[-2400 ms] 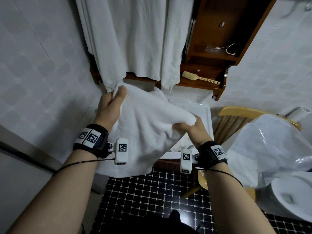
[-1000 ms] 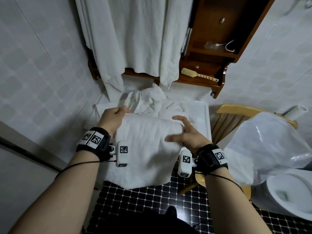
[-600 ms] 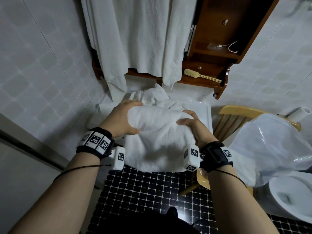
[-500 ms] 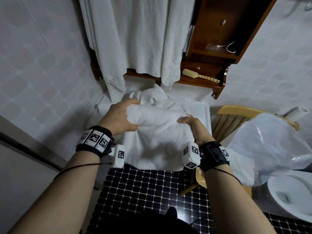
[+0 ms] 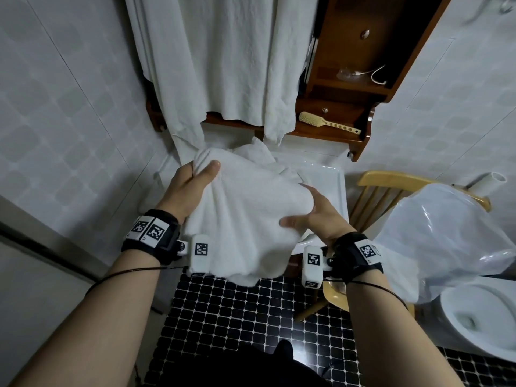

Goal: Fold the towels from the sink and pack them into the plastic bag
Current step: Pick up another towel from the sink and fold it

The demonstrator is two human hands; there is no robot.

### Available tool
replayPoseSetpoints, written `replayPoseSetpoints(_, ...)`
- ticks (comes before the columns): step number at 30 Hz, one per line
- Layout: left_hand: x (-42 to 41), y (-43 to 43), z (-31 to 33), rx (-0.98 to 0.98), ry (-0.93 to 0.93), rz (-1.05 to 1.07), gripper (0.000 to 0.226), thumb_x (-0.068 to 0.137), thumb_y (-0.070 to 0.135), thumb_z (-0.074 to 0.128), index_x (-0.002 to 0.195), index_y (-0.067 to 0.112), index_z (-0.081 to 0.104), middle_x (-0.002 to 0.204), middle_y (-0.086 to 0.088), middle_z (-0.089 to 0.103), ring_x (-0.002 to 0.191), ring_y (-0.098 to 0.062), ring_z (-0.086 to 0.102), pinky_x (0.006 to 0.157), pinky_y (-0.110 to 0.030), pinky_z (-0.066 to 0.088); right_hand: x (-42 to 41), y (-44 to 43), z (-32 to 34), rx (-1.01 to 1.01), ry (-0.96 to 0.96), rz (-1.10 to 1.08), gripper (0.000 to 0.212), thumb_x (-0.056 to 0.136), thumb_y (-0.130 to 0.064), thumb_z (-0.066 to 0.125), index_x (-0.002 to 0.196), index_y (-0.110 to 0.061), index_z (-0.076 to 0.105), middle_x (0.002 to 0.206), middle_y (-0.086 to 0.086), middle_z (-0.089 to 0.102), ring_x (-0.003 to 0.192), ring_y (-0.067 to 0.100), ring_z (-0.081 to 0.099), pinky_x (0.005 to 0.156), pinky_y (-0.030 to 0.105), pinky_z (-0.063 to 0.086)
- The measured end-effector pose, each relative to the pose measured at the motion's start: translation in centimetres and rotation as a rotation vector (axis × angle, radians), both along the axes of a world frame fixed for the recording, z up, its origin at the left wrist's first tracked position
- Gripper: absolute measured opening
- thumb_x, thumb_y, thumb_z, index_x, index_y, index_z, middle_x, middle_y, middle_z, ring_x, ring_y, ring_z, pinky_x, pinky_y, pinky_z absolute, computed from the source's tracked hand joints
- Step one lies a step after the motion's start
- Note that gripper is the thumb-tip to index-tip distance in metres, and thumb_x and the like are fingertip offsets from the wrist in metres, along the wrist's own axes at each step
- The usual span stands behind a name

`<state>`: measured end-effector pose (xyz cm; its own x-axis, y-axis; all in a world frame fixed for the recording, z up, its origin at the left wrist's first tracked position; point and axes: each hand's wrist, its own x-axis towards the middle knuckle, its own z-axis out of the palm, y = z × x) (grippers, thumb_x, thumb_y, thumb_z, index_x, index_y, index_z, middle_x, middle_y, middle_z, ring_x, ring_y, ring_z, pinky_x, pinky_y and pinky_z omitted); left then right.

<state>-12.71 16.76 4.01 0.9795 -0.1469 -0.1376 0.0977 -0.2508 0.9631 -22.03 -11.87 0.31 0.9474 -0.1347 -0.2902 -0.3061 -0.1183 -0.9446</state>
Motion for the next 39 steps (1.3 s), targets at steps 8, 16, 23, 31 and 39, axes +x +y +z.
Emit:
replayPoseSetpoints(8, 0.4, 0.5, 0.2, -0.117, 0.160, 0.028, 0.070, 0.081, 0.082, 0.065, 0.122, 0.025, 0.069, 0.112, 0.008, 0.078, 0.108, -0.015, 0.073, 0.099, -0.041, 0.057, -0.7, 1.0, -3.4, 0.278, -0.060, -0.111, 0.087, 0.073, -0.023, 0.090, 0.150, -0.018, 0.047, 0.137, 0.010, 0.069, 0.125, 0.035, 0.067, 0.098, 0.057, 0.057)
replayPoseSetpoints(16, 1.3, -0.2, -2.2, 0.263, 0.060, 0.006, 0.073, 0.086, 0.061, 0.077, 0.143, 0.031, 0.045, 0.141, 0.002, 0.048, 0.128, -0.021, 0.053, 0.105, -0.041, 0.049, 0.0, 1.1, -1.4, 0.166, -0.101, -0.270, 0.040, 0.084, -0.035, 0.079, 0.114, -0.009, 0.073, 0.108, 0.016, 0.079, 0.102, 0.039, 0.075, 0.094, 0.065, 0.058)
replayPoseSetpoints(23, -1.5, -4.1, -1.2, 0.186, 0.595, -0.386, 0.098, 0.080, 0.095, 0.041, 0.144, 0.021, 0.049, 0.136, -0.018, 0.064, 0.107, -0.034, 0.071, 0.086, -0.043, 0.055, 0.8, 3.0, -0.2, -0.194, -0.413, -0.337, 0.040, 0.082, -0.032, 0.081, 0.119, -0.025, 0.067, 0.110, -0.001, 0.075, 0.103, 0.024, 0.071, 0.088, 0.058, 0.060)
replayPoseSetpoints(31, -2.0, -7.4, 0.3, -0.643, 0.715, -0.078, 0.078, 0.077, 0.077, 0.076, 0.131, 0.022, 0.069, 0.122, -0.012, 0.077, 0.103, -0.035, 0.077, 0.093, -0.057, 0.058, -0.3, 5.0, 0.0, 0.623, -0.312, -0.312, 0.050, 0.093, -0.009, 0.063, 0.142, -0.003, 0.056, 0.139, 0.023, 0.065, 0.130, 0.042, 0.062, 0.109, 0.062, 0.049)
replayPoseSetpoints(39, -3.1, -8.6, 1.5, -0.737, 0.604, -0.012, 0.045, 0.084, 0.039, 0.082, 0.125, 0.021, 0.075, 0.118, -0.009, 0.079, 0.101, -0.030, 0.078, 0.083, -0.049, 0.063, -1.1, 3.6, -0.6, 0.653, -0.055, -0.344, 0.071, 0.096, -0.029, 0.075, 0.154, -0.015, 0.037, 0.140, 0.016, 0.066, 0.127, 0.036, 0.066, 0.109, 0.060, 0.051)
